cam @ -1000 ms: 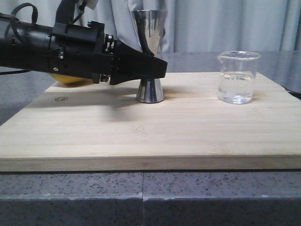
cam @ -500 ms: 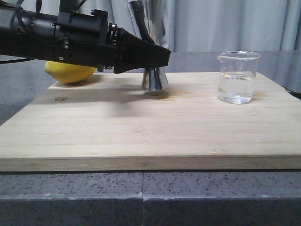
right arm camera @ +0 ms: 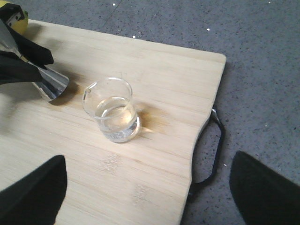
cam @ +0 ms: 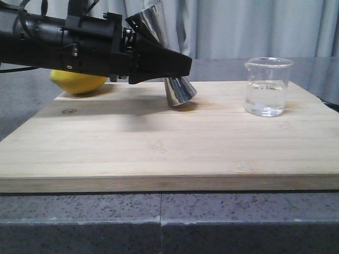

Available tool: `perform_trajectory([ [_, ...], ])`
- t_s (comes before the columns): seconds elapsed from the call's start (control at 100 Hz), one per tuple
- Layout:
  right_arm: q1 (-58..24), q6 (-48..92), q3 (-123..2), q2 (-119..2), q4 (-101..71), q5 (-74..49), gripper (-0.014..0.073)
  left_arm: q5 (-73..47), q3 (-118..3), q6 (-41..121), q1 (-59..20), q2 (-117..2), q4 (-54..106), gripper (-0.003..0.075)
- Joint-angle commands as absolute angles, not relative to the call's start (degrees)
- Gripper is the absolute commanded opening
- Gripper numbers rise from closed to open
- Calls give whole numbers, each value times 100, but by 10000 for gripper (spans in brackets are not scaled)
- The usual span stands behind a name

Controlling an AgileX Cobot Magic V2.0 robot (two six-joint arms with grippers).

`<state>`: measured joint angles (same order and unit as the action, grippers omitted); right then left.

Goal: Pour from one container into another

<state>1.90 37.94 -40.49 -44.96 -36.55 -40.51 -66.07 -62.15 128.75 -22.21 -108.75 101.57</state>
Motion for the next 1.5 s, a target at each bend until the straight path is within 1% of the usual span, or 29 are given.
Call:
perform_trajectory([
  [0.0,188,3863,-4252,-4492,-3804,-3824,638,-7182,-6369,12870,-2271,-10636,10600,146],
  [0.97,188,3876,-4252,-4492,-3804,-3869,638,-7235,-6369,12870,-2245,-10636,10600,146],
  [1.17,188,3876,-4252,-4492,-3804,-3880,638,-7277,-6369,12625,-2085,-10636,10372,146],
  [1.49,188,3876,-4252,-4492,-3804,-3890,638,-7277,-6369,12611,-2075,-10570,10184,145],
])
